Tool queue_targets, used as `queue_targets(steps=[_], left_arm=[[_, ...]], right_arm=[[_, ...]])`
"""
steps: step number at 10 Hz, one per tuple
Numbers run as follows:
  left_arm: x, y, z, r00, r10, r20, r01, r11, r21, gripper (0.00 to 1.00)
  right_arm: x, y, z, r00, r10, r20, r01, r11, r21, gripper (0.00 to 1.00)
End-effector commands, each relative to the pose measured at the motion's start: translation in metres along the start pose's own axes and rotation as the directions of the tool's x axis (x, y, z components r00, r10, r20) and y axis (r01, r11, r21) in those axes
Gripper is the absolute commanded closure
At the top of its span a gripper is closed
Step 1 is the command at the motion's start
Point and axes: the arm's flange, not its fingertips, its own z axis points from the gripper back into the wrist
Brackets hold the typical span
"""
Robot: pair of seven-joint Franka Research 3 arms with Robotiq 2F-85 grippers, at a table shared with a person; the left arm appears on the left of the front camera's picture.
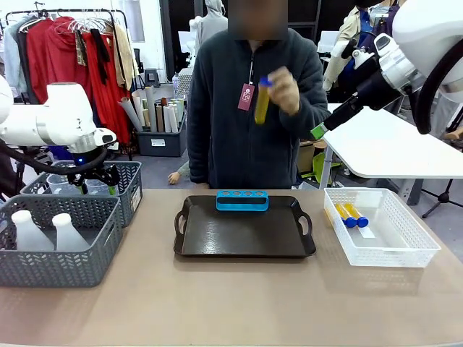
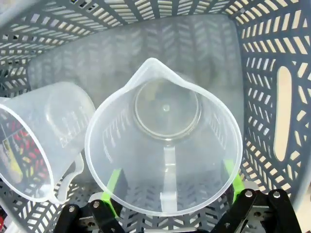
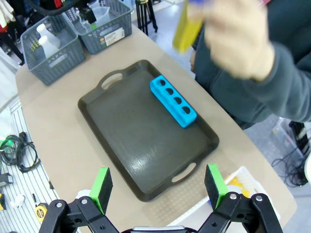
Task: Prepare the laboratory tools.
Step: Pick up one Large Measuring Cup and place it on the Handle tray.
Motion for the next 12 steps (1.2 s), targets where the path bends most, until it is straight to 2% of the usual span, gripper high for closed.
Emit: queue_targets(steps=[1,5,12], left_arm=[[-0.005,0.004,-0.001,0.999,-0.022,0.026,0.021,1.000,0.014,0.20],[-0.005,0.006,0.000,0.999,-0.020,0.031,0.020,1.000,0.017,1.00],[-0.011,0.006,0.011,0.999,-0.013,0.030,0.012,1.000,0.025,1.00]], right_arm=[[0.000,-0.001,0.001,1.000,-0.004,0.017,0.004,1.000,0.013,0.00],[0.000,-0.001,0.001,1.000,-0.004,0.017,0.004,1.000,0.013,0.00],[0.000,-0.001,0.001,1.000,-0.004,0.017,0.004,1.000,0.013,0.00]])
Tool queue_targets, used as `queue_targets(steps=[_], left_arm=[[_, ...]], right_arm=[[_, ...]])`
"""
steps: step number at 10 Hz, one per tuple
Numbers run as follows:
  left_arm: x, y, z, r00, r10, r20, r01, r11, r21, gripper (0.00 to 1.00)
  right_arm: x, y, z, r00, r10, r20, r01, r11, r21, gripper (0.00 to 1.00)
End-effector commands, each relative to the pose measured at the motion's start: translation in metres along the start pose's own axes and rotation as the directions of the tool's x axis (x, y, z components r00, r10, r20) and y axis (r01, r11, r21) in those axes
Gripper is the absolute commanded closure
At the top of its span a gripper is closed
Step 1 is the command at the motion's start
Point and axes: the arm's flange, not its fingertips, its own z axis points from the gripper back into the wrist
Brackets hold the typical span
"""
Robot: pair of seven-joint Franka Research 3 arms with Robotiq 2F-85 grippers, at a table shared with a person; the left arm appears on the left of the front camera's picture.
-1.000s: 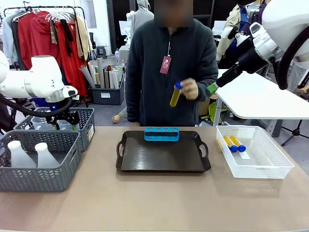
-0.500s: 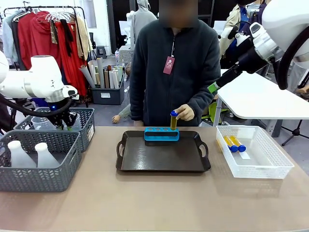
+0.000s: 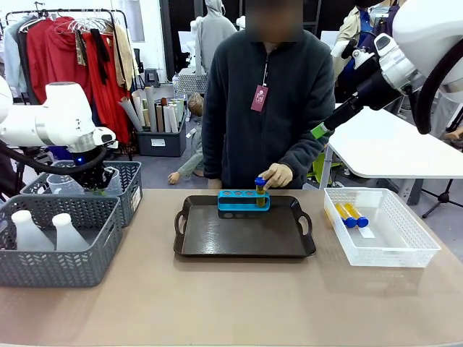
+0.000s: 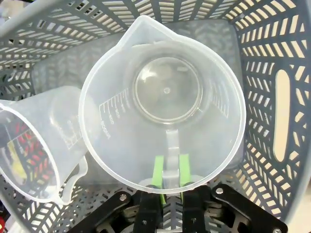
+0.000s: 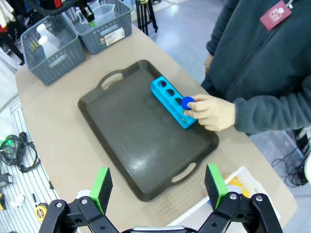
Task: Prepare the laboratory tools.
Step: Pick up one Large Measuring Cup and place it on the Handle tray.
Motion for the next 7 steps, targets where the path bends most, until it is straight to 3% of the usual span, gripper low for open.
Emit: queue_targets(steps=[1,4,7], left_arm=[[-0.014,0.003,0.021,1.000,-0.006,0.012,0.006,1.000,0.022,1.00],[-0.026,-0.010,0.083,0.999,-0.040,0.003,0.040,0.999,0.034,1.00],[-0.044,-0.038,0.156,0.991,-0.125,0.047,0.122,0.990,0.068,1.00]], right_arm=[[0.000,-0.001,0.001,1.000,-0.004,0.017,0.004,1.000,0.013,0.00],[0.000,-0.001,0.001,1.000,-0.004,0.017,0.004,1.000,0.013,0.00],[0.000,-0.001,0.001,1.000,-0.004,0.017,0.004,1.000,0.013,0.00]])
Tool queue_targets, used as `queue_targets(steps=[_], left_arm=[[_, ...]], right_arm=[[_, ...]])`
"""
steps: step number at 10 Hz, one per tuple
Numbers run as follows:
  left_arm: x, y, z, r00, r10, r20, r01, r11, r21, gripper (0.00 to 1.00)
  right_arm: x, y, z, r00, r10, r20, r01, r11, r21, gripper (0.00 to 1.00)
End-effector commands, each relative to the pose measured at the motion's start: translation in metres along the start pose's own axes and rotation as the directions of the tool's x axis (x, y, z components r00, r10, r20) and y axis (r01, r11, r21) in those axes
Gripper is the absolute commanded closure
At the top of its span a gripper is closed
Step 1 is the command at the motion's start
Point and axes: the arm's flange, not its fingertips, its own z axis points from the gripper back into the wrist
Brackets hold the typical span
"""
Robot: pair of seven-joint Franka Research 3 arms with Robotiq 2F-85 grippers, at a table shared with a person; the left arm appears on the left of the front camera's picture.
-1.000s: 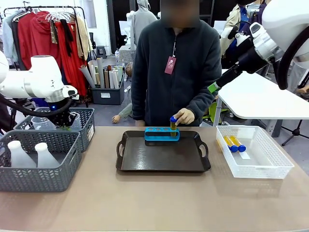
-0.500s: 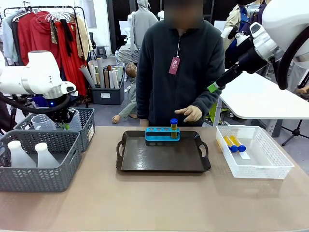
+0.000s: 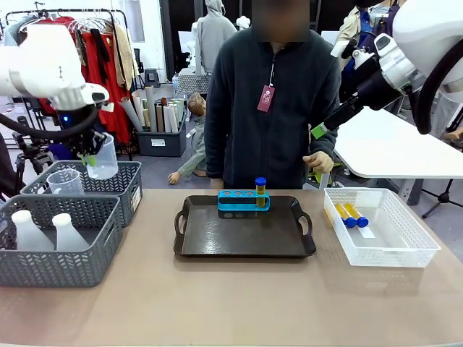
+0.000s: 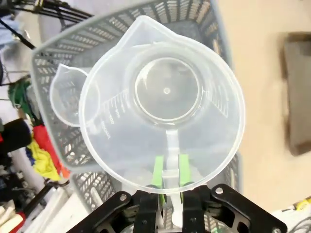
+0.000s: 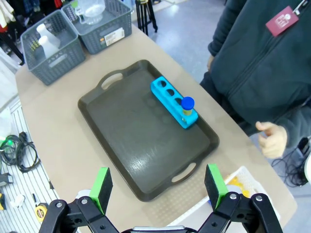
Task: Prepare the laboratory tools.
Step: Pick up one Large Measuring Cup and place it on the Handle tray.
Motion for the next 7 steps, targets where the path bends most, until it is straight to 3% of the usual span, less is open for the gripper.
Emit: queue_targets(steps=[1,3,7], left_arm=[[-0.013,-0.017,0.032,0.997,-0.077,0.013,0.077,0.997,0.013,1.00],[-0.024,-0.039,0.075,0.986,-0.165,0.029,0.165,0.986,-0.020,1.00],[-0.033,-0.077,0.152,0.949,-0.299,0.097,0.298,0.954,0.030,1.00]], right_arm=[[0.000,-0.001,0.001,1.000,-0.004,0.017,0.004,1.000,0.013,0.00],[0.000,-0.001,0.001,1.000,-0.004,0.017,0.004,1.000,0.013,0.00],[0.000,-0.001,0.001,1.000,-0.004,0.017,0.004,1.000,0.013,0.00]])
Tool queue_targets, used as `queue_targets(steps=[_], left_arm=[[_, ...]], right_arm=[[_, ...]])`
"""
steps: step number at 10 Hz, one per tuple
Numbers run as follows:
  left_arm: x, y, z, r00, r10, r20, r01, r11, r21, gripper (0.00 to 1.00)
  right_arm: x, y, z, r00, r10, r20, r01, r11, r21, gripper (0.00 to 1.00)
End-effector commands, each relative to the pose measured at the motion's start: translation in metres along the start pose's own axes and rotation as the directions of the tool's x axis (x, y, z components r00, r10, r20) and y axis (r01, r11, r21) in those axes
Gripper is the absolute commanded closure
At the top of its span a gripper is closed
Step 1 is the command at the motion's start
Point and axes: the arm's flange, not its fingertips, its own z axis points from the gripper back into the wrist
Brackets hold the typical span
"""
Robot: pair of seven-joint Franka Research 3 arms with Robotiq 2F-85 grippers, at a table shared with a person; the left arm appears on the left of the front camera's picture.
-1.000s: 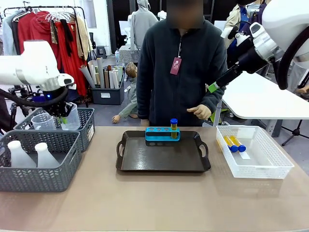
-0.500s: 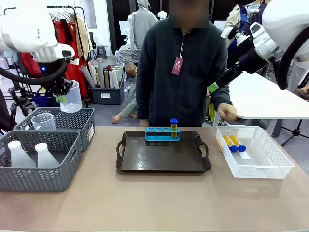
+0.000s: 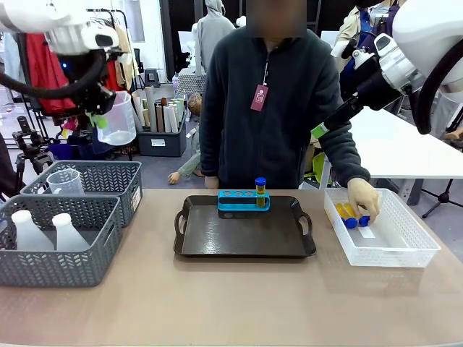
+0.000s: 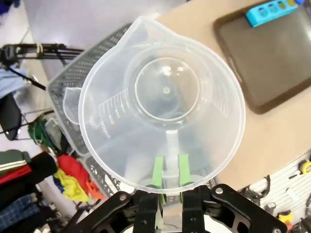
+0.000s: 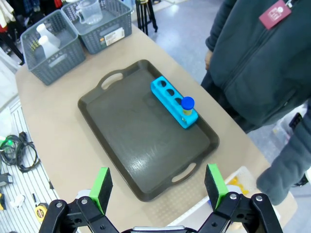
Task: Prepare the laboratory tools.
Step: Pick up one Large Measuring Cup and place it on the Handle tray.
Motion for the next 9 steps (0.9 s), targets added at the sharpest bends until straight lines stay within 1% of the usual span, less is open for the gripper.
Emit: queue_targets(steps=[1,3,4,5,6,9], left_arm=[[0.006,-0.004,0.029,0.997,-0.078,0.018,0.078,0.997,0.022,1.00],[0.015,-0.019,0.059,0.989,-0.148,-0.007,0.148,0.989,0.010,1.00],[0.018,-0.025,0.071,0.985,-0.170,0.010,0.169,0.985,0.037,1.00],[0.021,-0.030,0.084,0.979,-0.202,0.016,0.202,0.979,0.018,1.00],[0.008,-0.029,0.063,0.991,-0.130,0.019,0.130,0.992,0.005,1.00],[0.008,-0.029,0.063,0.991,-0.130,0.019,0.130,0.992,0.005,1.00]], right_arm=[[0.000,-0.001,0.001,1.000,-0.004,0.017,0.004,1.000,0.013,0.00],[0.000,-0.001,0.001,1.000,-0.004,0.017,0.004,1.000,0.013,0.00],[0.000,-0.001,0.001,1.000,-0.004,0.017,0.004,1.000,0.013,0.00],[0.000,-0.001,0.001,1.000,-0.004,0.017,0.004,1.000,0.013,0.00],[0.000,-0.001,0.001,1.000,-0.004,0.017,0.004,1.000,0.013,0.00],[0.000,-0.001,0.001,1.000,-0.004,0.017,0.004,1.000,0.013,0.00]])
